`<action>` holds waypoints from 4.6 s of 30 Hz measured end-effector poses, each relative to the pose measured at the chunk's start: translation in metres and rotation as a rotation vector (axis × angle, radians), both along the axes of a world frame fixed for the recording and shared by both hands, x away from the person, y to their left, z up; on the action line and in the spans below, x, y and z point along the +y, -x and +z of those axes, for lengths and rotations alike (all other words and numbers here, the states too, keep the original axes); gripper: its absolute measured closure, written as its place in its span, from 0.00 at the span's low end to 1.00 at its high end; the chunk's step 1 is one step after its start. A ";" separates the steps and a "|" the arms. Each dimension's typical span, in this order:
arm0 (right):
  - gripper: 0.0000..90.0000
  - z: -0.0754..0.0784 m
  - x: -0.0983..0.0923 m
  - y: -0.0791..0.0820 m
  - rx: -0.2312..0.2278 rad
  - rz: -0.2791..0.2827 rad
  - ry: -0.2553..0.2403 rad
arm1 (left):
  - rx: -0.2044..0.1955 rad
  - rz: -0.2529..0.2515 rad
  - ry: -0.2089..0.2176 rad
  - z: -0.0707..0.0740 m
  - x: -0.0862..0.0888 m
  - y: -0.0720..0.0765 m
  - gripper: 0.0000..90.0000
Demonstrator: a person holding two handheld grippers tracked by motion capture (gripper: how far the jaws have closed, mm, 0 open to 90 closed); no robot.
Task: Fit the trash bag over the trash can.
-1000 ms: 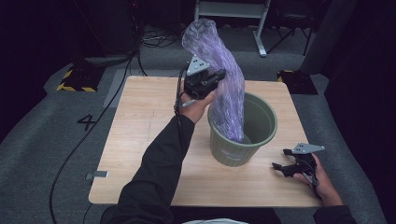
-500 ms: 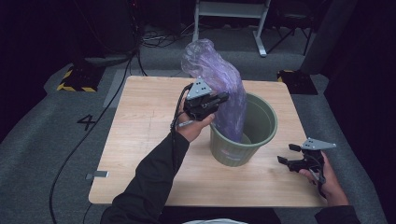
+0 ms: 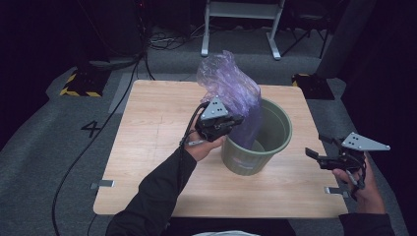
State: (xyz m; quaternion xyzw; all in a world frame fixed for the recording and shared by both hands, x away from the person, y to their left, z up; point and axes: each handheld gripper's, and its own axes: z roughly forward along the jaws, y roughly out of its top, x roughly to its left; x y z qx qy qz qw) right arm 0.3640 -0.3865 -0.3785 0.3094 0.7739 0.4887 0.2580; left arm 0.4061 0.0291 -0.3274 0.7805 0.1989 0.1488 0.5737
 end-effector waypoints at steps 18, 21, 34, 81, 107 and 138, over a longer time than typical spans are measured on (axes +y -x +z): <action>0.23 0.061 0.071 -0.010 -0.080 0.170 0.050 | 0.016 -0.044 -0.049 -0.013 -0.011 0.004 0.98; 0.23 0.062 0.083 -0.016 -0.067 0.193 0.065 | 0.014 -0.052 -0.054 -0.014 -0.013 0.005 0.98; 0.33 0.053 0.114 -0.037 0.010 0.273 0.101 | 0.008 -0.104 -0.071 -0.015 -0.019 0.007 0.98; 1.00 0.045 0.123 -0.022 -0.059 0.328 0.243 | 0.097 -0.046 -0.106 0.004 -0.026 -0.029 0.74; 0.25 0.074 0.113 -0.019 -0.072 0.205 0.057 | -0.057 -0.047 -0.158 -0.010 -0.017 0.005 0.99; 0.99 0.063 0.130 -0.011 -0.093 0.314 0.143 | 0.001 -0.038 0.004 0.000 -0.001 0.001 0.24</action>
